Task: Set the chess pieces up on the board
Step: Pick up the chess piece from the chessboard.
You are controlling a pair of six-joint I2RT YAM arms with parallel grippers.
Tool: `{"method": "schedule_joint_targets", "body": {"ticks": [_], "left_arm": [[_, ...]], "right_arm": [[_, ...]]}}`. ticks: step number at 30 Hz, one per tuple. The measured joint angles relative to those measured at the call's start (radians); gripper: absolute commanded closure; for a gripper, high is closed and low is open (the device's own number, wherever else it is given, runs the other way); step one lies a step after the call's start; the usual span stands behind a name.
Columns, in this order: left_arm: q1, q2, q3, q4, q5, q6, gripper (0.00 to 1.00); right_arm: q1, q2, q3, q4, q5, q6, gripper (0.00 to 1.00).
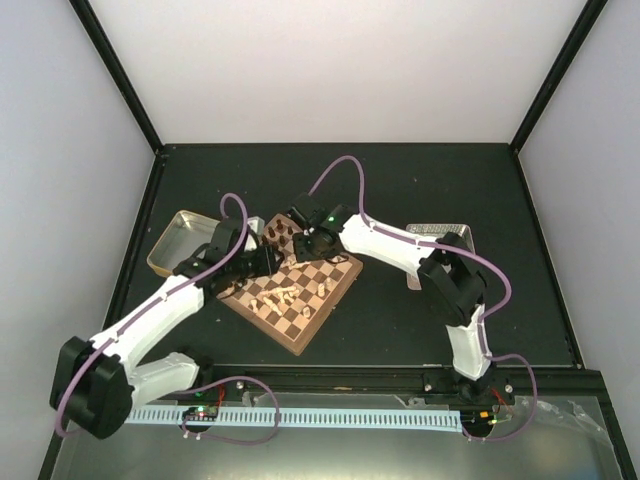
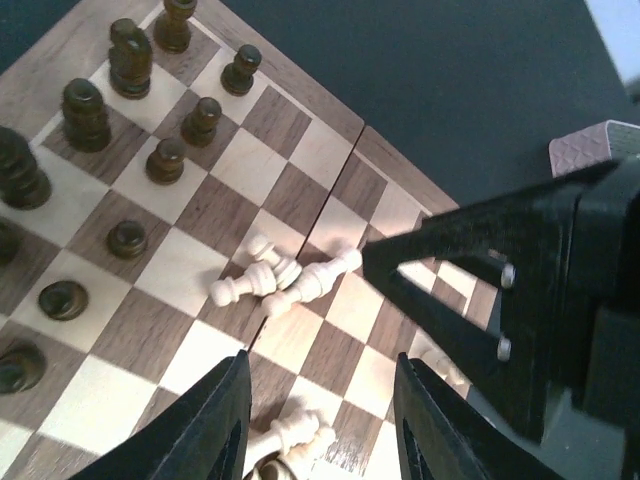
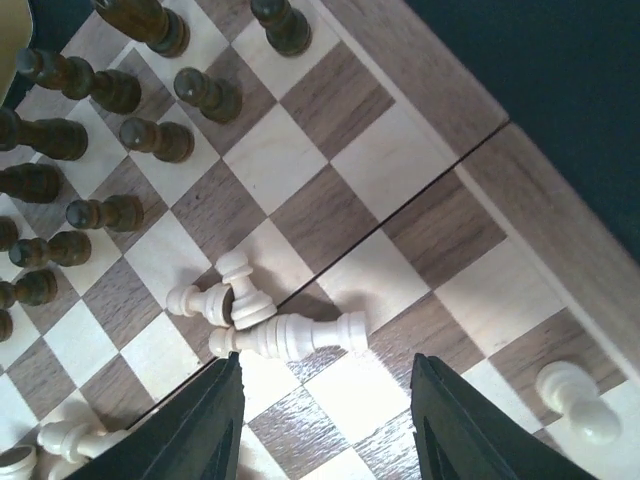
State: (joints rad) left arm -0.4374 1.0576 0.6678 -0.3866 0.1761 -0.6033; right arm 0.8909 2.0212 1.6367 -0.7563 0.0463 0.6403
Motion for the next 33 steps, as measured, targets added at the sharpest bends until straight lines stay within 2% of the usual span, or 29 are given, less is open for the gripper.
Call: {"method": "schedule_joint_targets", "body": {"ticks": [6, 13, 23, 33], "left_arm": [[0.0, 0.114, 0.023, 0.059, 0.027, -0.019, 0.66], [0.0, 0.246, 0.061, 0.094, 0.043, -0.021, 0.68], [0.004, 0.372, 0.096, 0.119, 0.049, -0.021, 0.72], [0.005, 0.444, 0.118, 0.141, 0.048, -0.02, 0.72]], "right_arm": [[-0.012, -0.045, -0.135, 0.106, -0.085, 0.14, 0.61], [-0.029, -0.041, -0.147, 0.188, -0.14, 0.232, 0.62], [-0.031, -0.018, -0.146, 0.211, -0.172, 0.263, 0.67], [-0.033, -0.006, -0.146, 0.195, -0.18, 0.245, 0.68]]}}
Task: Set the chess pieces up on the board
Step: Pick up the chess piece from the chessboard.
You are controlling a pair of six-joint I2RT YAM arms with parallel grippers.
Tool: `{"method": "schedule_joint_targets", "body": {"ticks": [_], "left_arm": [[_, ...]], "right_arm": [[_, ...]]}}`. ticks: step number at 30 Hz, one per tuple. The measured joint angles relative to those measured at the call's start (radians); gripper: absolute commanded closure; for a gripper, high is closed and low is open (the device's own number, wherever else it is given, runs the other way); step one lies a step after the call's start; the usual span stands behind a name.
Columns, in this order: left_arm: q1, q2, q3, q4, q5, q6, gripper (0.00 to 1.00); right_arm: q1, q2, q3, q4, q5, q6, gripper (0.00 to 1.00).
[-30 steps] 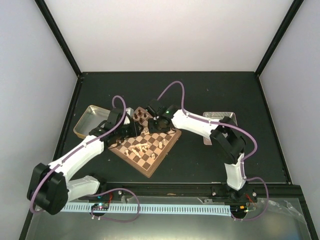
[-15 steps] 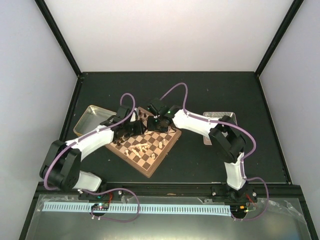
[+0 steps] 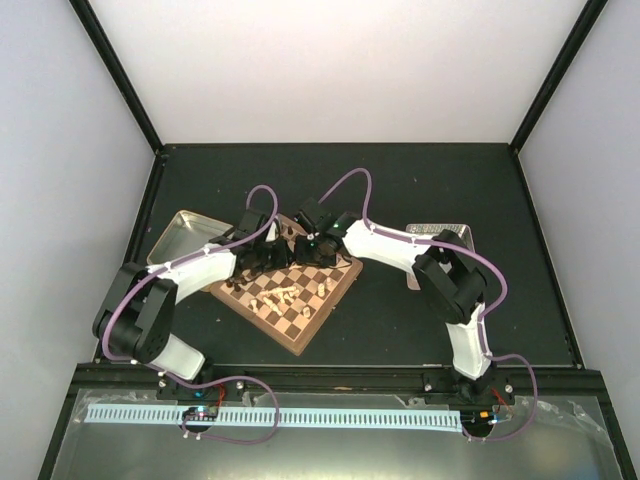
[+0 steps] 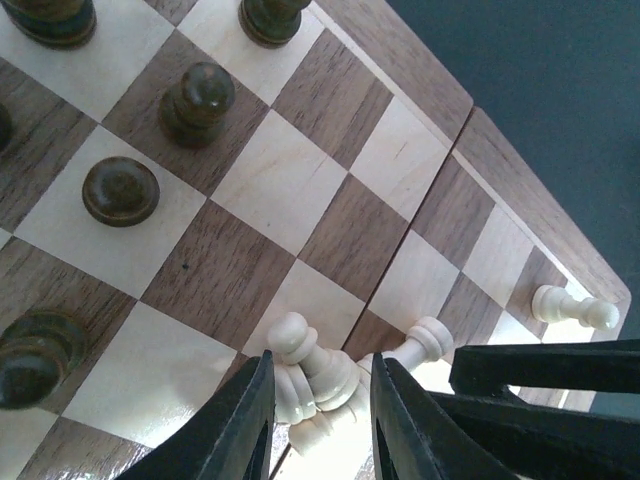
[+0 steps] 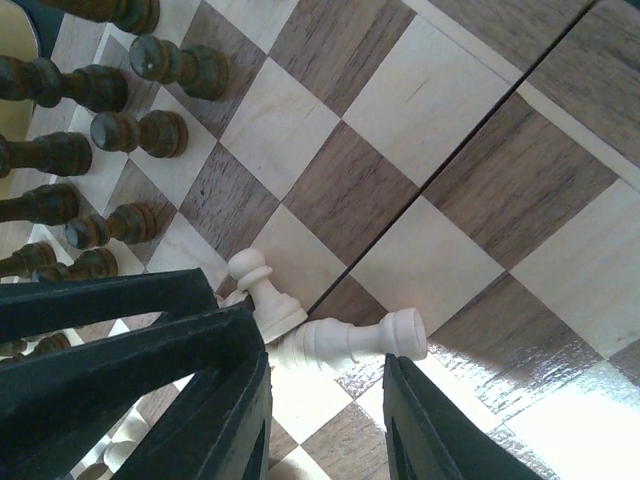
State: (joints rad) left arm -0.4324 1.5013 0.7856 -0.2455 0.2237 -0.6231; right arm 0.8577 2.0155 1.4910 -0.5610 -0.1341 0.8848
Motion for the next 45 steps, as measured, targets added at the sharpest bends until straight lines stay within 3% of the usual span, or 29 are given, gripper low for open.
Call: {"method": "schedule_joint_targets", "body": {"ticks": [9, 20, 31, 39, 45], "left_arm": [[0.0, 0.031, 0.0, 0.0, -0.011, 0.007, 0.73], [-0.001, 0.045, 0.002, -0.001, -0.026, 0.021, 0.82], [-0.001, 0.044, -0.001, 0.0, -0.049, 0.021, 0.83], [-0.001, 0.018, -0.008, -0.013, -0.062, 0.021, 0.77], [-0.001, -0.026, -0.008, -0.02, -0.054, 0.021, 0.69]], "right_arm": [[0.001, 0.008, 0.001, -0.013, 0.004, -0.056, 0.65], [0.001, 0.051, 0.052, -0.054, 0.055, -0.112, 0.64], [0.021, 0.078, 0.095, -0.122, 0.124, -0.171, 0.7], [0.024, 0.078, 0.097, -0.143, 0.156, -0.196, 0.69], [0.039, 0.078, 0.1, -0.159, 0.169, -0.209, 0.8]]}}
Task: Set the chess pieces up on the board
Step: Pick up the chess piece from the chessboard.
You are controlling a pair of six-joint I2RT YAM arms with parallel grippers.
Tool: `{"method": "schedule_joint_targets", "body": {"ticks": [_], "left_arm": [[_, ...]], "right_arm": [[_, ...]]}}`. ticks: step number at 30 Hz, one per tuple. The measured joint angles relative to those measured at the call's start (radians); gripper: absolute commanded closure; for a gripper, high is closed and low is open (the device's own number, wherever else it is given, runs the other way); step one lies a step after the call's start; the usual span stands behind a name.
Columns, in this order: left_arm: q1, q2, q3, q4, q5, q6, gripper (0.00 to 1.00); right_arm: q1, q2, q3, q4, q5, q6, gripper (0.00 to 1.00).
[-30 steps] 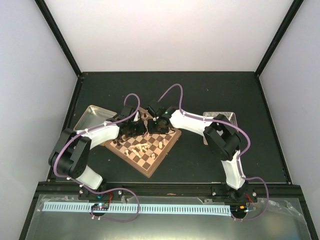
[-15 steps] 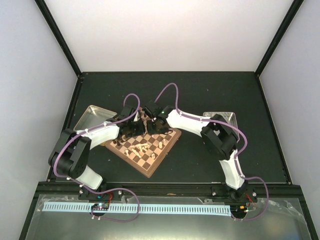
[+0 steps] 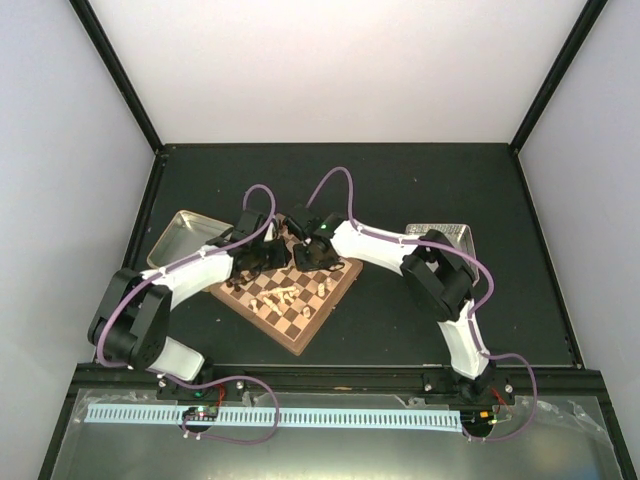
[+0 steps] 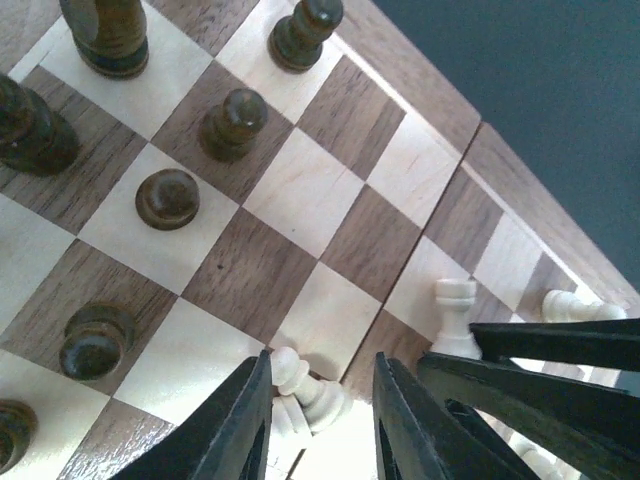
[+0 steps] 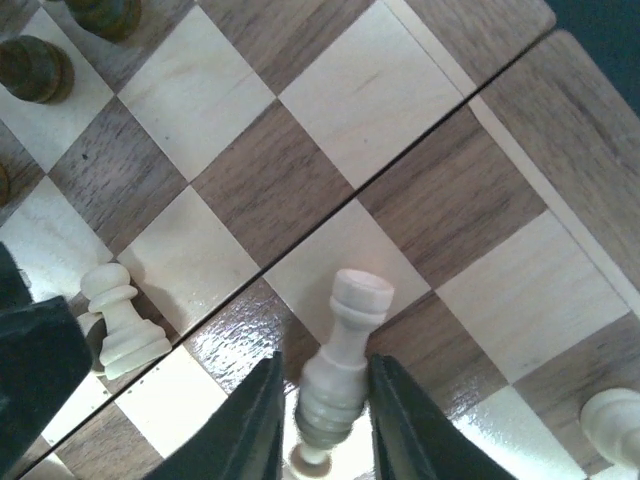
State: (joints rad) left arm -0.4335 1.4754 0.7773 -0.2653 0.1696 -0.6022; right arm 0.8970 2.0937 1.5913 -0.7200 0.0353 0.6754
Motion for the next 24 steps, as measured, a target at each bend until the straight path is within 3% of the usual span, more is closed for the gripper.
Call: {"method": "schedule_joint_targets", "body": {"ticks": [5, 10, 17, 24], "left_arm": [[0.0, -0.028, 0.0, -0.006, 0.011, -0.001, 0.67], [0.0, -0.076, 0.0, -0.025, 0.01, -0.006, 0.6], [0.013, -0.249, -0.003, -0.044, 0.024, -0.026, 0.42], [0.064, -0.432, -0.003, -0.043, 0.167, -0.019, 0.31]], "right_arm": [[0.011, 0.0, 0.0, -0.011, 0.025, -0.007, 0.89], [0.013, -0.002, -0.009, 0.016, 0.063, -0.025, 0.9], [0.012, -0.146, -0.216, 0.244, 0.076, -0.145, 0.89], [0.011, -0.409, -0.433, 0.547, -0.04, -0.326, 0.89]]}}
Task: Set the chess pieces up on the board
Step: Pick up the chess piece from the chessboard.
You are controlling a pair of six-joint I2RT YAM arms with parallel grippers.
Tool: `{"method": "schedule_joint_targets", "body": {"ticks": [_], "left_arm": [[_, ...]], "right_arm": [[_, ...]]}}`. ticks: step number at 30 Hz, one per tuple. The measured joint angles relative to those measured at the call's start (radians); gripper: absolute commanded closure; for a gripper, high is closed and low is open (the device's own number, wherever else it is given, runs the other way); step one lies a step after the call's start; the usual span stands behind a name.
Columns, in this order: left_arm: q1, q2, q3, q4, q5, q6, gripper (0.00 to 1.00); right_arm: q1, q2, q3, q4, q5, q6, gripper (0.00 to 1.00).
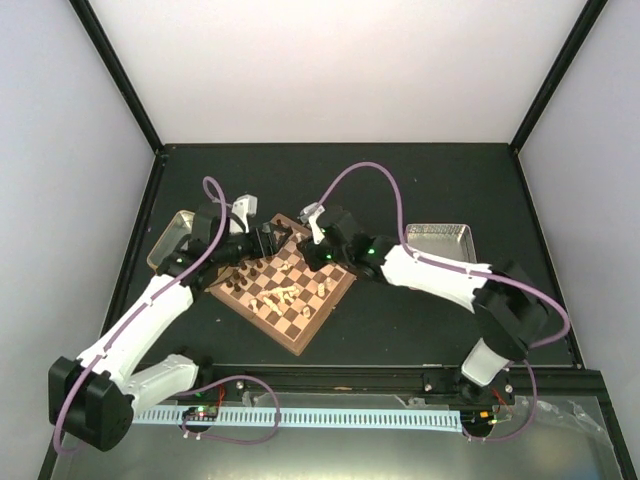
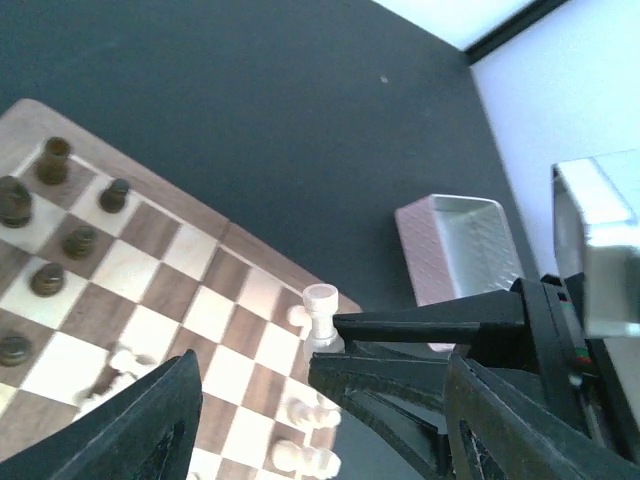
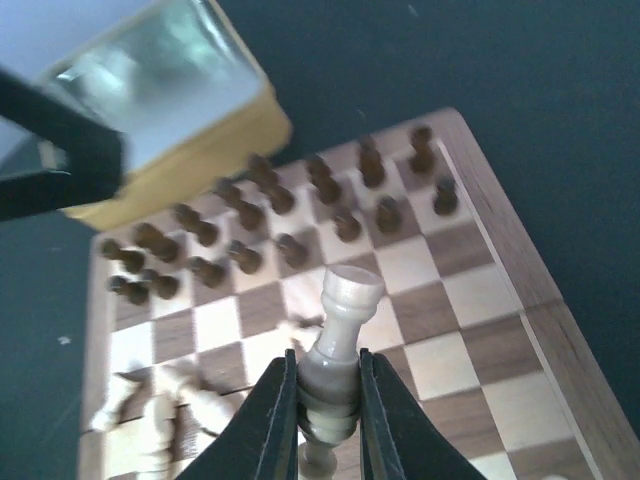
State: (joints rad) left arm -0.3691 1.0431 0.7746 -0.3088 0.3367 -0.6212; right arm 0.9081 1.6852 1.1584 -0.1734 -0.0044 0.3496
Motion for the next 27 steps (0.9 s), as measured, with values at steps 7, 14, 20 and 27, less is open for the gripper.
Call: {"method": "schedule_joint_targets", "body": {"ticks": [7, 14, 20, 27], "left_arm": [[0.026, -0.044, 0.006, -0.024, 0.202, 0.023, 0.37], [0.031, 0.005, 0.048, -0.042, 0.383, 0.033, 0.69], [0.043, 0.029, 0.055, -0.048, 0.425, 0.034, 0.91], [0.046, 0.031, 0.055, -0.039, 0.457, 0.021, 0.98]], "right_arm": [[0.0, -0.175, -0.145, 0.184, -0.153, -0.147, 0.89], [0.0, -0.227, -0.169, 0.222, -0.254, -0.249, 0.9], [-0.001, -0.228, -0.169, 0.222, -0.29, -0.276, 0.87], [-0.002, -0.234, -0.166, 0.219, -0.309, -0.222, 0.45]]}}
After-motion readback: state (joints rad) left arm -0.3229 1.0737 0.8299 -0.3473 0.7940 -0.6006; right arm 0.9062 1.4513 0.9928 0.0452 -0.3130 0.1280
